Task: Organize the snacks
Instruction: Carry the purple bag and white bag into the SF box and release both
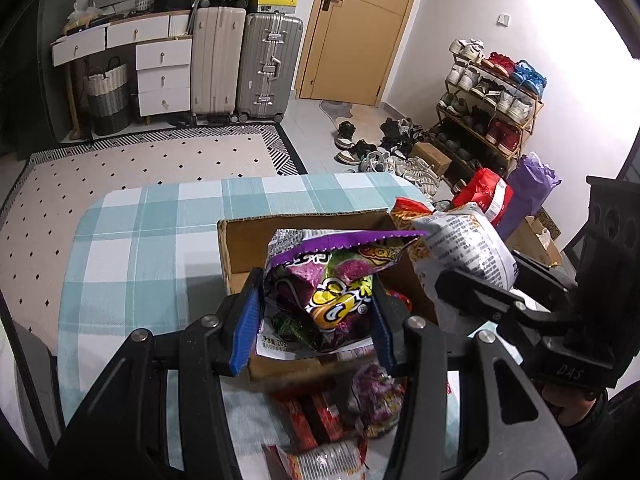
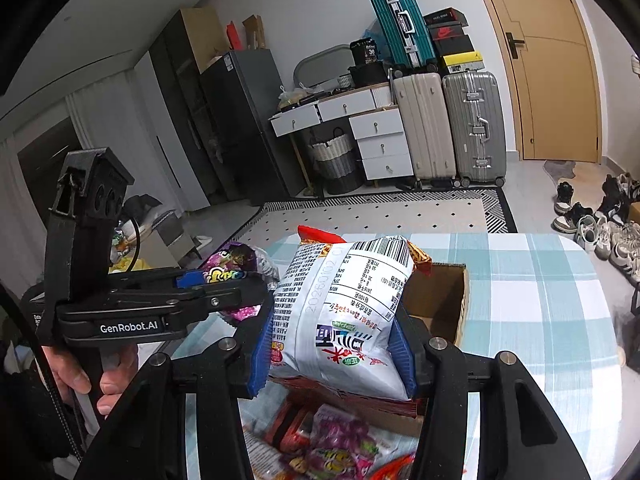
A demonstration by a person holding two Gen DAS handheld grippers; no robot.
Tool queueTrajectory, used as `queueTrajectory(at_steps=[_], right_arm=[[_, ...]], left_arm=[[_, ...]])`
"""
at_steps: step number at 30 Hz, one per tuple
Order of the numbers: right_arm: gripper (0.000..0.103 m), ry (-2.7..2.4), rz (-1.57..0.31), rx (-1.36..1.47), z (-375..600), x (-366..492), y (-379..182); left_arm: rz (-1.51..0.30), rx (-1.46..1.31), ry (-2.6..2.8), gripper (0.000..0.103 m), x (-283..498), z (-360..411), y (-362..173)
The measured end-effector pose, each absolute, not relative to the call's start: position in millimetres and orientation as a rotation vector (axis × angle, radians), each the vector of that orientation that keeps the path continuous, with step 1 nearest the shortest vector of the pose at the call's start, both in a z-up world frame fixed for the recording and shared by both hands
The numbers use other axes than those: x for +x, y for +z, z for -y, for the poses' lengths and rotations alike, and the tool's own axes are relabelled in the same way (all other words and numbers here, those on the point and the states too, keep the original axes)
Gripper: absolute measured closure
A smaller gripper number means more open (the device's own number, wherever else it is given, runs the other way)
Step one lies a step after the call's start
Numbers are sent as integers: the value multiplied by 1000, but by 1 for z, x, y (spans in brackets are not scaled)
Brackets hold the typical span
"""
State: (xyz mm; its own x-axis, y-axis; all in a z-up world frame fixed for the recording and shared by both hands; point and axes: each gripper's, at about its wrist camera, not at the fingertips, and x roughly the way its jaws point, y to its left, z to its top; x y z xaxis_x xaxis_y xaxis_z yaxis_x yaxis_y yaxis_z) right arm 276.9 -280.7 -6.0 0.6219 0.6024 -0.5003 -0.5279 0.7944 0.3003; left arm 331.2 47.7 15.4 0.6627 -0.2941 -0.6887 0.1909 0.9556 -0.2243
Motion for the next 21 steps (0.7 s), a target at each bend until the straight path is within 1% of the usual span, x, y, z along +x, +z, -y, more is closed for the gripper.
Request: queueTrajectory(at_steps=[11,14,15,16,18,20,21], right_arm=[[52,622,-679,91,273,327,-35],[50,596,-680,49,272,337,-41],[42,581,-675,30,272,339,-43],[28,569,-671,13,271,340,-45],[15,539,-653,-26,271,340,-47],[15,538,-637,-53,272,338,-47],[15,533,-635,-59,274,338,-47]], left_arm=[[-855,-146,-292,57,384,-43,-19],[-873,-125,-293,53,394,-40,-28],[-874,-115,-278,43,396,-39,-30],[-870,-110,-268,32,398,-38,-32],[-866,-128,-279,29,399,-39,-33],[-860,-126,-272,24,397,-39,-31],[-857,-123,-267,24,396,-39,-30]])
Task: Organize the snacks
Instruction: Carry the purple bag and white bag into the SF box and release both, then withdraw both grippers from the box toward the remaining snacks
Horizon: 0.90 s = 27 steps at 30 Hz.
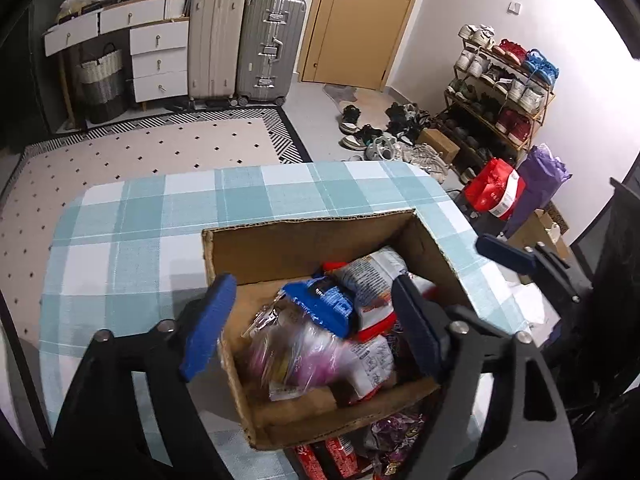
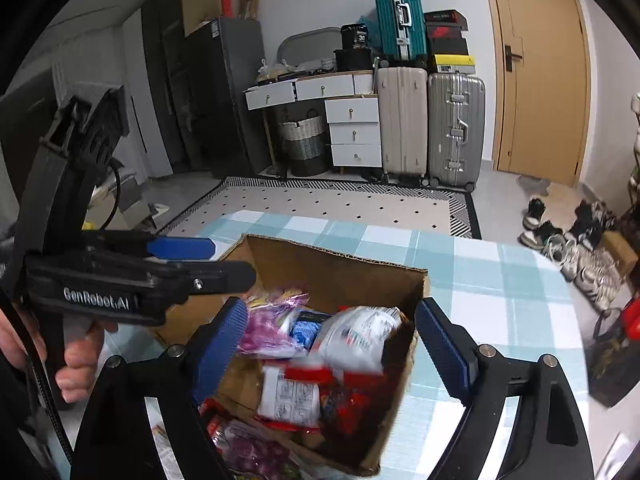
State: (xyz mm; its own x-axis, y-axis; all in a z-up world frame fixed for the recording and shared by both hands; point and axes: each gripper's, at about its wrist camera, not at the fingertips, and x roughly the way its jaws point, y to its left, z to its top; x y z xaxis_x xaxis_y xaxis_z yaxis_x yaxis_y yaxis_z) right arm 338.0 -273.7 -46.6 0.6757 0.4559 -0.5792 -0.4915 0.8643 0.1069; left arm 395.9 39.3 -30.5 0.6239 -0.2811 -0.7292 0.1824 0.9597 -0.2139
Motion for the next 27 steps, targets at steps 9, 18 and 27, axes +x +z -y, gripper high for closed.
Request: queueTrajectory(at_steps=[9,18,27], right_arm=[[15,526,-599,5,301,318,-29],[14,529,-545,23,316,268,-1],[6,531,-544,34,322,219,7]], left_arm=[[-837,-139,-240,24,363,-48,-12],[-820,-139,-207,22,314,-50,5],[-765,-105,-163,17,254,-39,14]])
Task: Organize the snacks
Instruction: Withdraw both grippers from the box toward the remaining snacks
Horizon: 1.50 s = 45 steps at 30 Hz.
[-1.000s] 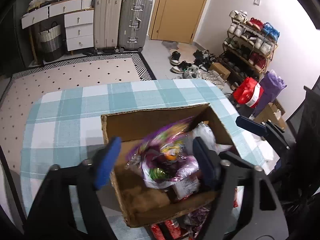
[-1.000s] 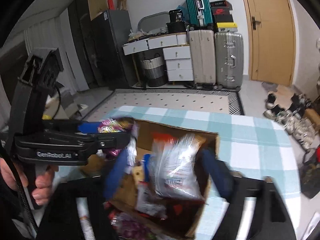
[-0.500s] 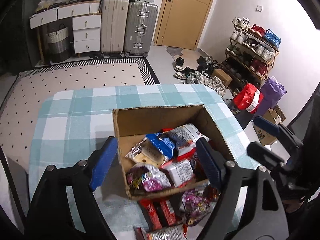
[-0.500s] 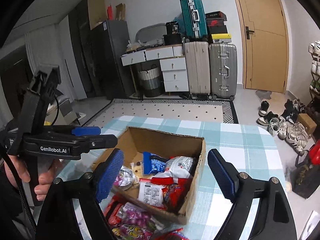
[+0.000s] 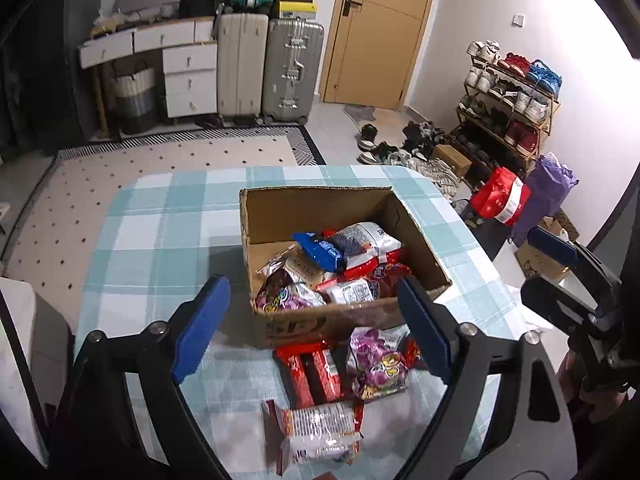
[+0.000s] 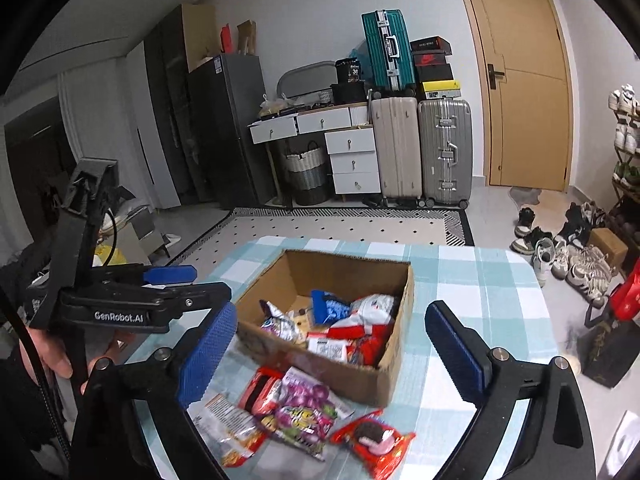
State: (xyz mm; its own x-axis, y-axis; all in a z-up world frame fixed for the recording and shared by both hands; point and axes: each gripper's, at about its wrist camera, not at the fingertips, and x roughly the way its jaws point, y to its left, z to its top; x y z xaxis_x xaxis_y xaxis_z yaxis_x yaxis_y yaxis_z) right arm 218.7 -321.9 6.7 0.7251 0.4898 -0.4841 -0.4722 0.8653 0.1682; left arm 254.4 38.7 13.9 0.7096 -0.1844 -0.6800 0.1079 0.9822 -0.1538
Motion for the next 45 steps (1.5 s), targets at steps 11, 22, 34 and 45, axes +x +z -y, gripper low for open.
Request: queueTrajectory(at_steps=[11,22,34,45], right_arm=[[4,551,-534,52,325,170,2],[2,540,-526,106,338,140,-7],[1,519,-547,115,348,107,-37],[1,497,-587,93,345,88,-70]], left_arm=[[-698,-100,-115,2,199,-30,21],[-715,-97,-43,1,164,-31,2],[-775,-105,2,1,140,-37,-44],[-853,-158,-6,1,140,-38,-90]])
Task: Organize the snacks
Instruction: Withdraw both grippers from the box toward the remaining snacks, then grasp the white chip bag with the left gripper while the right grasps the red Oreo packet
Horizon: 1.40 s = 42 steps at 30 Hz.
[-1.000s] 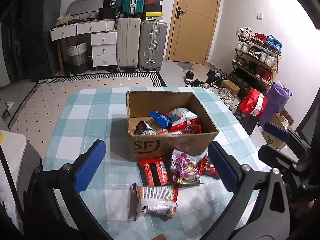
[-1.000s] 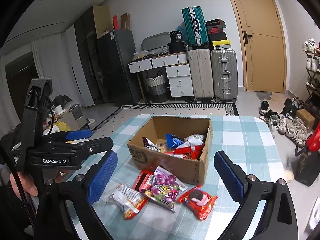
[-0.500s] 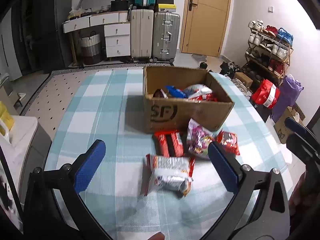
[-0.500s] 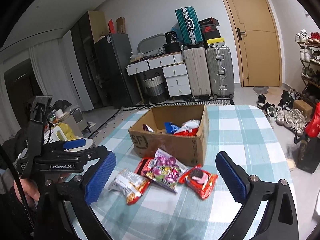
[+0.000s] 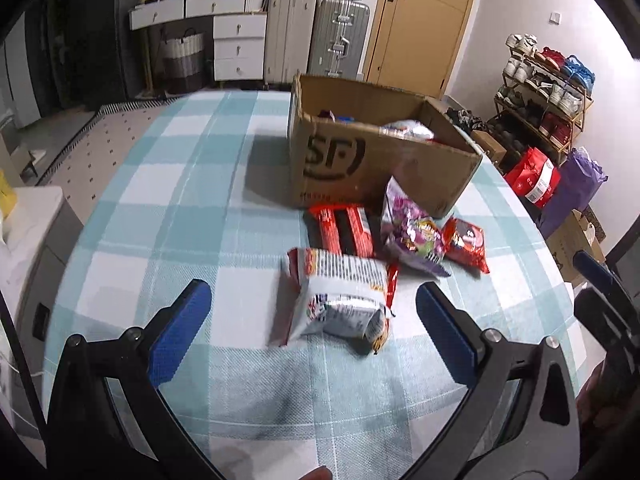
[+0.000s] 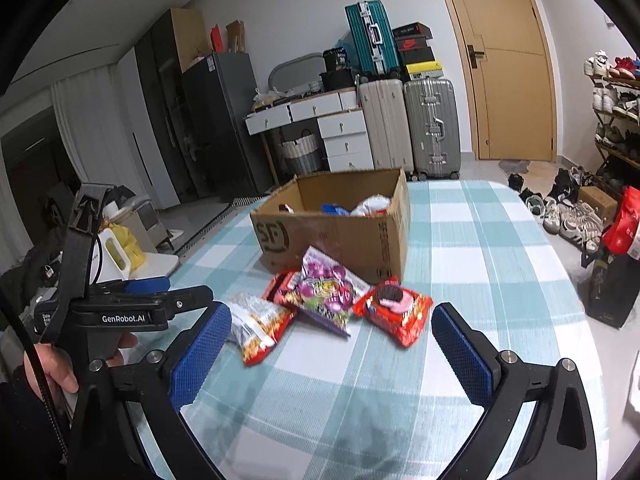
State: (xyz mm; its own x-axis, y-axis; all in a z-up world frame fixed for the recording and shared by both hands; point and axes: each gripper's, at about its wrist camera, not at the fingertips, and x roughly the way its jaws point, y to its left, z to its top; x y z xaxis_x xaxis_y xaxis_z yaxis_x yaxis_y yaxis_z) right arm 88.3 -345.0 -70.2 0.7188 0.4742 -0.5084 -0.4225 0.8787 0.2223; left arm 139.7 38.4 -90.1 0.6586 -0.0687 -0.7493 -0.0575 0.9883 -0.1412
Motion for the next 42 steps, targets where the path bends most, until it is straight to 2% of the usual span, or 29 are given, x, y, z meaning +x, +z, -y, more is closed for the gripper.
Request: queueTrajectory(at_steps=[20,21,22,24,25,28,31,42], right_arm=[[1,516,-677,148,344,103,-118],[1,515,-679,149,345,104,-118],[1,513,-680,149,346,104,-119],[1,511,-687,151,347,107,-121],[1,510,-689,152,347,107,-122],[1,509,-694,154,347,110,-125],[1,510,-705,158,347,112,-129],[1,500,-712,161,346,114,-131]], left_arm=[[-973,-218,-79,1,197,-41,-152],[-982,-230,-88,4,200,-41,-156],[-989,-240,-99,12,203,-42,-159],[-999,-269,-142,22,209,-43,-166],[-983,-270,-158,40,209,-43,-166],[-975,-266,-200,48,215,-40,-169],[-965,-270,-218,51,218,-42,-170],[-960,-288,-216,52,215,-54,-171]])
